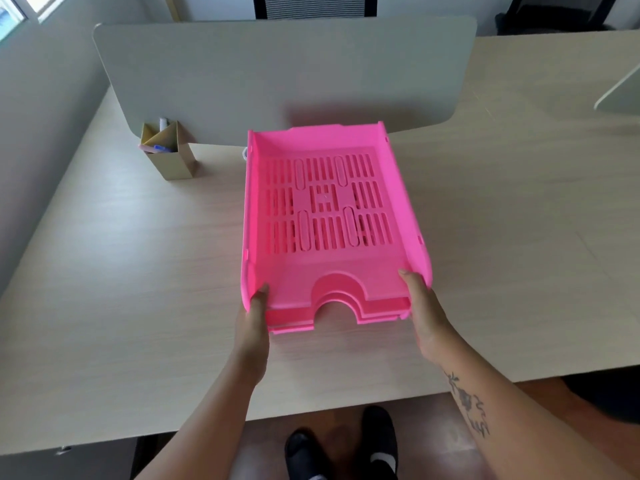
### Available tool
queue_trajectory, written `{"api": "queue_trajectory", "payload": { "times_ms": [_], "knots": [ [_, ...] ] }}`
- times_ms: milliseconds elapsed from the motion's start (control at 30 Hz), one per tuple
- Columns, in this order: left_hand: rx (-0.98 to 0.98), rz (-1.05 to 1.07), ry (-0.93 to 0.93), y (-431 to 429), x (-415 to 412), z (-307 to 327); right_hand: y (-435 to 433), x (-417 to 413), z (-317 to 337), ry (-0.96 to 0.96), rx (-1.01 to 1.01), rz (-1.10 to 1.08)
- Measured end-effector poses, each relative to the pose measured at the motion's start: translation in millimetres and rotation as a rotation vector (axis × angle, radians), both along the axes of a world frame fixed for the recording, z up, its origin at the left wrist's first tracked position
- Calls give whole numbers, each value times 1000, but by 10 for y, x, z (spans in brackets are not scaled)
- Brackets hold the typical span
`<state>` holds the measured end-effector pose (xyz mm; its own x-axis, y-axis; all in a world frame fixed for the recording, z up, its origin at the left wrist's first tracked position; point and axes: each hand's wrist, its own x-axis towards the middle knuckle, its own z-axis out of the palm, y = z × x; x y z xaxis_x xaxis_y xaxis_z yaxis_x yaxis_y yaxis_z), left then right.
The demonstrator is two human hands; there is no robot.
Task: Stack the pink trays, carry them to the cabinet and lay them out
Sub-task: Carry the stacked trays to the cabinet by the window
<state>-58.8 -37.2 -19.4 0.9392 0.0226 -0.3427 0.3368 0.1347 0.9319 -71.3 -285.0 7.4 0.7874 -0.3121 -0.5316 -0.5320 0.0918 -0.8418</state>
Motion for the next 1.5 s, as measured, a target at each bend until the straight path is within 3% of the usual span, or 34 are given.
{"api": "queue_trajectory", "payload": {
  "times_ms": [200,467,867,1067,1233,1500],
  "knots": [
    [-22,69,28,-1,66,80,21,45,69,-14,27,-22],
    [-77,130,45,39,233,598,70,246,646,-108,28,-17],
    [-157,300,-248,-250,868,2210,-235,1112,2084,-433,88,156],
    [-167,424,-282,-279,1005,3026,-256,1584,2752,-513,163,265],
    [-143,589,-331,-114,840,3414,-4,1641,3177,-556,208,396],
    [-87,767,-454,446,-100,3733,805,1289,3472,-597,299,666]
  ]
}}
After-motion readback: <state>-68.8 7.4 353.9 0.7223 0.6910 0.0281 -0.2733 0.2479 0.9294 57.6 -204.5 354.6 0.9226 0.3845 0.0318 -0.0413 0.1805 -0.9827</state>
